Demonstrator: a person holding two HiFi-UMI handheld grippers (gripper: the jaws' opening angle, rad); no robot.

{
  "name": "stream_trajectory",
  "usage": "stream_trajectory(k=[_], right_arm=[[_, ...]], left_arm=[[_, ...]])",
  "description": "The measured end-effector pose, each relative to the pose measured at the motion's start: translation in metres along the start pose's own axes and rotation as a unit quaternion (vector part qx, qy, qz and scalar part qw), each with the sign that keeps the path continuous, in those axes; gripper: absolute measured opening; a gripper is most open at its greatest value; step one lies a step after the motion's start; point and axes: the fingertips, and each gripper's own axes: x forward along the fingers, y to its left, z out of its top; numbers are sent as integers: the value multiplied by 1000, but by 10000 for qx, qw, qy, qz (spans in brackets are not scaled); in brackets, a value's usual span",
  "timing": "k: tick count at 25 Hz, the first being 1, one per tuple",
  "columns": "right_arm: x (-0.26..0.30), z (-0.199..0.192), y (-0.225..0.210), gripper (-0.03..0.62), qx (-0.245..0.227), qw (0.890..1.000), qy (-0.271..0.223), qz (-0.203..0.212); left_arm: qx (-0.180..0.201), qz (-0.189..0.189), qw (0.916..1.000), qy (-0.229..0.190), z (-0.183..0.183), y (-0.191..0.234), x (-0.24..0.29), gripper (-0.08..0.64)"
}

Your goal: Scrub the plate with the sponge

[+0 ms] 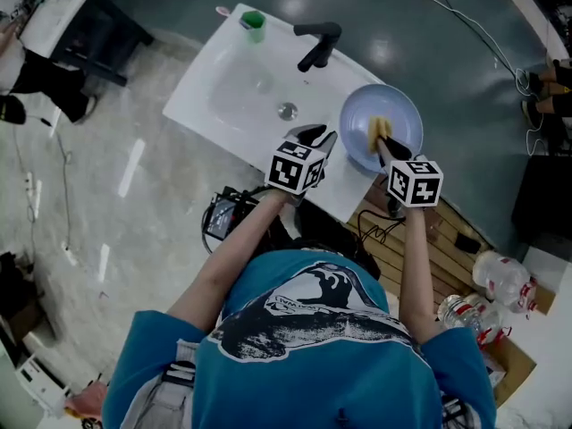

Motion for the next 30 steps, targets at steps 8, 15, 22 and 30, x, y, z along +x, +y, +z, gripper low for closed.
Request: stream_trajectory(k=[8, 15, 22, 30], right_arm=[[-30, -10, 76, 35, 709, 9957, -581, -130], [-56, -33, 134, 37, 1163, 9878, -920, -473], [-86, -63, 175, 37, 1505, 9813, -996, -666], [-106, -92, 196, 35, 1546, 9815, -955, -610]], left_arm=[[366, -854, 9957, 52, -3, -24, -57, 103], [662, -1434, 9872, 224, -25, -34, -117, 97], [703, -1779, 9806, 422, -52, -50, -156, 94], [679, -1824, 9802, 358, -78, -68, -181, 77]])
